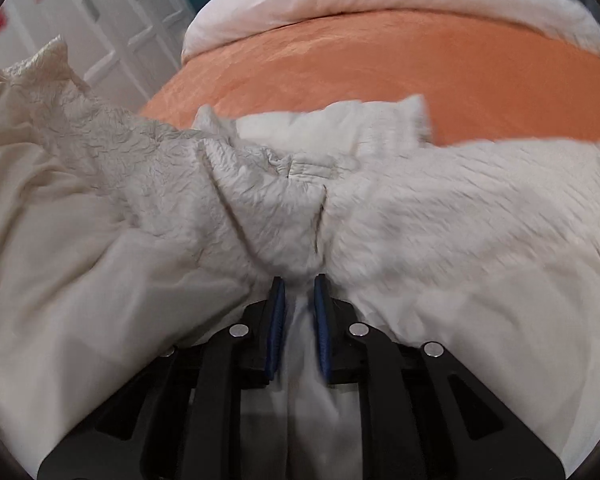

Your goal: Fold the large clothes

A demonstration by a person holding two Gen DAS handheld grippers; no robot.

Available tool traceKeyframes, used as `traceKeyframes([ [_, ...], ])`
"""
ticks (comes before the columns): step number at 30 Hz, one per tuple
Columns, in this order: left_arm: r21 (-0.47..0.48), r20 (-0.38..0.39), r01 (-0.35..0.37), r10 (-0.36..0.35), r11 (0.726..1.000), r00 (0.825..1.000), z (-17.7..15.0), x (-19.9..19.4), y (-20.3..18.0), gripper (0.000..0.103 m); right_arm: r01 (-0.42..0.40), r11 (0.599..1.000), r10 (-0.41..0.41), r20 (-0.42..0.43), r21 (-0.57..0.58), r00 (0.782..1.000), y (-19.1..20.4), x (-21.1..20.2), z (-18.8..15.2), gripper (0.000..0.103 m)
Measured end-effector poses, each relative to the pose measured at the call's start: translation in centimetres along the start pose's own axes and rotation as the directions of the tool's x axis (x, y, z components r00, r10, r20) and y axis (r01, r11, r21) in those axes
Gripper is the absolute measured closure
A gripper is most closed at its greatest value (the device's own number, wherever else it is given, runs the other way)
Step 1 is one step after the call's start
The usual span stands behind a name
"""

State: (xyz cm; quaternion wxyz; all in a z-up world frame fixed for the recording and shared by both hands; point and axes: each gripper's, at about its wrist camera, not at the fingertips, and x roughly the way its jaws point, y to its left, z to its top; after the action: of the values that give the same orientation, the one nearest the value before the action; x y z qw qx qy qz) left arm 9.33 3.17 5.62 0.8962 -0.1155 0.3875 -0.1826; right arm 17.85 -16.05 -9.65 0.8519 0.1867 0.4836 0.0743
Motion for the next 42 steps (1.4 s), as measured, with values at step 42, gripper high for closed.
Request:
traceKeyframes([
  [42, 0.23, -0.069, -0.022, 0.039, 0.973, 0.997, -1.8, 4.3, -9.2, 0.1, -0.354, 0.923, 0.349, 0.056, 0.152, 0.935, -1.9, -7.2, -7.4, 0.103],
])
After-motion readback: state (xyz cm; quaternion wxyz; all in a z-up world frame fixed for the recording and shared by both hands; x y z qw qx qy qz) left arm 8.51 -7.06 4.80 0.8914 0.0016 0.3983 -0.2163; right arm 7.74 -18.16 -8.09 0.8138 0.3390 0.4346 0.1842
